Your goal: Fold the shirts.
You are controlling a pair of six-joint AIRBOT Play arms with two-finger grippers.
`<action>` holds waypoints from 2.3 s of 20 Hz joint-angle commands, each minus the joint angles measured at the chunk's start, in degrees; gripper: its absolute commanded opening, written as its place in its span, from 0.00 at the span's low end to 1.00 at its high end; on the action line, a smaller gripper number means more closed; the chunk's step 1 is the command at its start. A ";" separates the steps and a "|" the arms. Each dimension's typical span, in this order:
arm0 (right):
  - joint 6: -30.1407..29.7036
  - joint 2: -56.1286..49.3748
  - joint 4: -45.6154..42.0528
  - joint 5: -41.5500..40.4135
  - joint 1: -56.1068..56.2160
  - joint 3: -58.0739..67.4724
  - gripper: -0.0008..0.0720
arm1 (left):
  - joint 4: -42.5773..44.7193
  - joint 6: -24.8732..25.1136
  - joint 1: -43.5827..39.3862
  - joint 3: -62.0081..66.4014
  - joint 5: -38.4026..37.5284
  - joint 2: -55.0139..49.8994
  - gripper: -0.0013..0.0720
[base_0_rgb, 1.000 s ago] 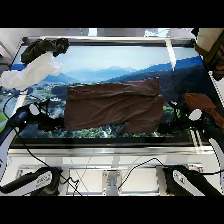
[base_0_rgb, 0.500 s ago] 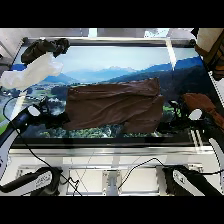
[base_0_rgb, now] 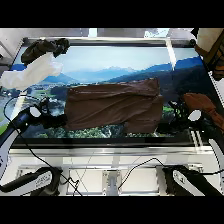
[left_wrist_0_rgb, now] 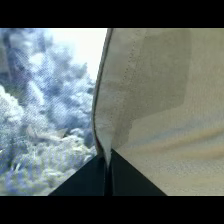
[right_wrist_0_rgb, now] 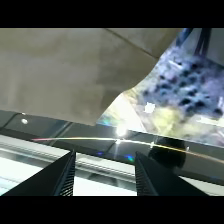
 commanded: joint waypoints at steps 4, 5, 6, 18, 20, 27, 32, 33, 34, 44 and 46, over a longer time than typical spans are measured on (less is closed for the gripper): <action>3.06 0.00 10.43 -11.30 0.04 -7.13 0.56 | 1.42 0.28 0.02 -0.02 -0.15 -0.04 0.04; 3.06 0.00 12.09 -13.40 0.04 -7.91 0.56 | 1.40 0.28 0.02 -0.02 -0.15 -0.04 0.04; 3.13 0.00 13.44 -15.45 0.04 -8.48 0.56 | 1.40 0.28 0.02 -0.02 -0.15 -0.04 0.04; -3.28 -10.10 21.70 -18.64 0.04 -8.61 0.46 | 1.01 0.22 0.02 -0.02 -0.42 -0.04 0.04; -6.73 -10.10 22.23 -16.35 0.04 -8.00 0.23 | -0.59 0.26 0.02 0.17 -0.46 -0.04 0.04; -11.37 -9.35 22.16 -9.42 -0.02 -0.11 0.05 | -12.55 9.07 0.02 4.87 -4.98 -0.02 0.03; -8.37 -5.22 13.16 -5.38 -0.02 12.11 0.05 | -13.14 12.48 0.02 16.72 -11.65 3.65 0.03; -8.13 -4.61 11.54 -4.76 -0.02 14.45 0.05 | -13.16 12.48 0.02 18.80 -11.91 4.94 0.03; -8.02 -4.13 10.67 -4.09 -0.02 16.79 0.05 | -13.18 12.48 0.02 20.68 -12.70 5.86 0.03; -4.79 -2.45 4.42 -10.03 -0.02 27.17 0.05 | -9.25 10.40 0.02 29.33 -9.92 10.60 0.03; -4.39 -3.04 4.42 -14.64 -0.02 27.15 0.05 | -7.72 9.99 0.02 29.31 -6.32 10.32 0.03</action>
